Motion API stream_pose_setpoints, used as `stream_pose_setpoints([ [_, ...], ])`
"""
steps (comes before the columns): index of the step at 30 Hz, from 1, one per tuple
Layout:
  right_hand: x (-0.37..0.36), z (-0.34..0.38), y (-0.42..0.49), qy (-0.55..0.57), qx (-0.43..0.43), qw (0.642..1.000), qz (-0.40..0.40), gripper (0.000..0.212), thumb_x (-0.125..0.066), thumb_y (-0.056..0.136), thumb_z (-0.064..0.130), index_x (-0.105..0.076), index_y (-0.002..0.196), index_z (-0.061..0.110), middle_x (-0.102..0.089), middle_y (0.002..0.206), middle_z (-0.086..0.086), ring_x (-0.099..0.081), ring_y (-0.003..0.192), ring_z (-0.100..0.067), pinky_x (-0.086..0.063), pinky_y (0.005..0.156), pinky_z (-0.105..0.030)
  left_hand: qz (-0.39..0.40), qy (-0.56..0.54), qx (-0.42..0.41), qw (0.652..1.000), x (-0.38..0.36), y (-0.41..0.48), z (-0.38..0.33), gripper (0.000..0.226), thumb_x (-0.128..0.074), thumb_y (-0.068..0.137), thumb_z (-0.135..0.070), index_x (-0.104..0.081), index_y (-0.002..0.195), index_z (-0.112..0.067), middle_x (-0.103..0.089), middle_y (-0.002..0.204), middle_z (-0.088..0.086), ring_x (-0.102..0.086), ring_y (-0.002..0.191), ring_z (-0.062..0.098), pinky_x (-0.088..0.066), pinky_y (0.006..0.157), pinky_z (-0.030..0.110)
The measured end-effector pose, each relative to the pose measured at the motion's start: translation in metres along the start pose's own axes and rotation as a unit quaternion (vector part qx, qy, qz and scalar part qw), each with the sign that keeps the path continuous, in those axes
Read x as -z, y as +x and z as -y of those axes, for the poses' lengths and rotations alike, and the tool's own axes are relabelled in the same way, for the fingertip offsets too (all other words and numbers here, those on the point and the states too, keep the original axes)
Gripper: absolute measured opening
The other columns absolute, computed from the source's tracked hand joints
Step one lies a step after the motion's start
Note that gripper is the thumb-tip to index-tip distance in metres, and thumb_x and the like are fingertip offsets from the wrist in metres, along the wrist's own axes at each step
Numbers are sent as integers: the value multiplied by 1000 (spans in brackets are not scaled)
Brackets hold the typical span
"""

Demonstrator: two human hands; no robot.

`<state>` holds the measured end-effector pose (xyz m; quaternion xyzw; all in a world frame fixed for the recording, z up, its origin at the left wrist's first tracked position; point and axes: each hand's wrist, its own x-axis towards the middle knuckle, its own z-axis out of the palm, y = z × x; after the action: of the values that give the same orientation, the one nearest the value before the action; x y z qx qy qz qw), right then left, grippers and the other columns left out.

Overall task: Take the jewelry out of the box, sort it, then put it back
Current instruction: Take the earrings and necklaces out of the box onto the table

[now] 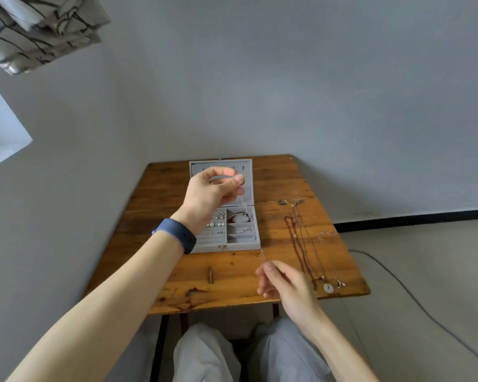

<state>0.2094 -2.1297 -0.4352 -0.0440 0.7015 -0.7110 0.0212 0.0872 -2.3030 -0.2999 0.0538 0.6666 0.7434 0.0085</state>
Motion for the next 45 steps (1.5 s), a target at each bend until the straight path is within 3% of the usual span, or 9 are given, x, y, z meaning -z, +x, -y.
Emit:
stream_pose_setpoints([
  [8, 12, -20, -38, 0, -22, 998, -66, 23, -50, 102, 11, -71, 108, 18, -70, 82, -3, -66, 74, -15, -56, 69, -24, -55, 146, 4, 988, 10, 1, 37, 22, -82, 82, -18, -65, 95, -13, -77, 85, 9, -76, 75, 20, -59, 70, 27],
  [14, 29, -32, -59, -43, -13, 991, -128, 26, -54, 101, 10, -63, 120, 24, -72, 86, 5, -65, 73, -7, -54, 72, -19, -92, 57, 38, 993, -11, 1, 68, 27, -82, 82, -14, -62, 100, -11, -76, 82, 7, -76, 83, 25, -60, 79, 33],
  [17, 35, -38, -65, -68, -21, 983, -170, 15, -59, 98, 10, -64, 109, 20, -73, 88, 9, -68, 76, -6, -52, 72, -16, -86, 49, 35, 994, -32, 1, 75, 26, -81, 84, -14, -59, 98, -11, -75, 89, 13, -75, 76, 20, -58, 71, 27],
  [22, 58, -49, -73, -82, -34, 968, -234, 12, -64, 95, 9, -68, 97, 20, -74, 83, 11, -67, 71, -4, -47, 66, -7, -53, 96, -36, 993, -56, 6, 78, 26, -83, 82, -19, -57, 87, -18, -74, 82, 10, -76, 77, 19, -59, 78, 32],
  [27, 76, -60, -81, -27, -52, 957, -284, 9, -68, 93, 16, -71, 98, 22, -76, 87, 6, -70, 76, -10, -53, 70, -17, -46, 74, 12, 996, -74, 13, 94, 26, -84, 80, -19, -58, 83, -19, -74, 72, 0, -75, 78, 22, -59, 82, 37],
  [33, 103, -71, -87, 205, -77, 893, -393, 17, -79, 79, 19, -78, 96, 17, -77, 94, -10, -70, 81, -14, -55, 71, -20, 3, 122, 106, 987, -98, 29, 123, 24, -84, 80, -19, -62, 89, -15, -76, 74, 1, -76, 76, 17, -61, 76, 31],
  [37, 118, -74, -82, 245, -86, 869, -421, 18, -75, 82, -1, -78, 87, 16, -76, 87, -8, -71, 80, -16, -56, 71, -20, 72, 55, 173, 981, -121, 43, 131, 23, -81, 82, -14, -62, 94, -14, -75, 84, 8, -72, 71, 14, -54, 57, 20],
  [40, 129, -78, -77, 252, -95, 852, -449, 22, -74, 81, -4, -79, 83, 17, -77, 88, -6, -72, 83, -16, -56, 72, -19, 128, -7, 216, 968, -134, 56, 137, 26, -77, 83, -5, -64, 105, -10, -76, 91, 9, -74, 82, 17, -58, 69, 20],
  [45, 144, -88, -72, 248, -93, 831, -488, 15, -74, 85, 2, -80, 85, 16, -77, 91, -9, -74, 88, -19, -56, 74, -19, 206, 122, 194, 951, -149, 81, 145, 31, -74, 81, 9, -69, 107, -7, -77, 97, 11, -75, 91, 24, -61, 76, 26],
])
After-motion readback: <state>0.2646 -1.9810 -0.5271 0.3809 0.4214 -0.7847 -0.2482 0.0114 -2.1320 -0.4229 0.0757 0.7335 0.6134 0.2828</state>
